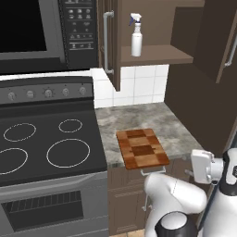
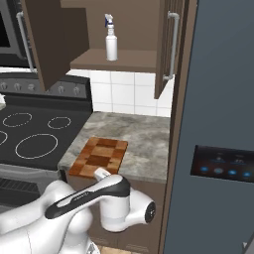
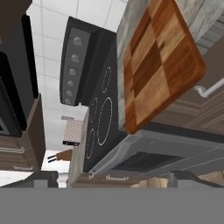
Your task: Move the cutting board and knife to the sink. Then move spray from the cabinet to the counter.
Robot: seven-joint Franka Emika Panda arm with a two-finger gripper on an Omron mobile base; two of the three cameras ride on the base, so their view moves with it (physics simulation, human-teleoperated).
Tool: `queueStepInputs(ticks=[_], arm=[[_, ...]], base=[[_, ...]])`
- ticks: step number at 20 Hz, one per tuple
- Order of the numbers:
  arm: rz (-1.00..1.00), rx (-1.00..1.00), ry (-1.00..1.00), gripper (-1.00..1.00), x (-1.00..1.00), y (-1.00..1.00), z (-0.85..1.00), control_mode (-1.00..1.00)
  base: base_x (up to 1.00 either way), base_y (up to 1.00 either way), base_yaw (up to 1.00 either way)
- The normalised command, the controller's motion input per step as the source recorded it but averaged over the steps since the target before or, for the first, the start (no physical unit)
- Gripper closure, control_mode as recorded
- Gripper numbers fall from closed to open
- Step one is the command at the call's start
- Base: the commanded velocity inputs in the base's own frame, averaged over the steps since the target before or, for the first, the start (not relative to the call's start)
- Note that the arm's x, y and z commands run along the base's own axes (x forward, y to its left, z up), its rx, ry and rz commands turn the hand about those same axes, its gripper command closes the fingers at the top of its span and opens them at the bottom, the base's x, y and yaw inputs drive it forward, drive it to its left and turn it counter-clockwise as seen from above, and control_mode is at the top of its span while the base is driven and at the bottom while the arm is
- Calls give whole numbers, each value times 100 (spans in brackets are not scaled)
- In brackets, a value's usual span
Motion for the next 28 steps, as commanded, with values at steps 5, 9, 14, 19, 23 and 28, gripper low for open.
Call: queueStepInputs(ticks=[5, 9, 14, 19, 23, 28], arm=[[2, 1, 0, -100, 23, 0, -16, -100], [3, 0, 0, -100, 28, 0, -13, -100], [2, 0, 0, -100, 32, -1, -14, -100], [3, 1, 0, -100, 26, -9, -15, -100], [3, 4, 0, -100, 28, -13, -18, -100], [3, 5, 0, -100, 17, -16, -15, -100]], base=[[0, 0, 0], [0, 0, 0], [0, 0, 0], [0, 0, 0], [0, 0, 0], [0, 0, 0]])
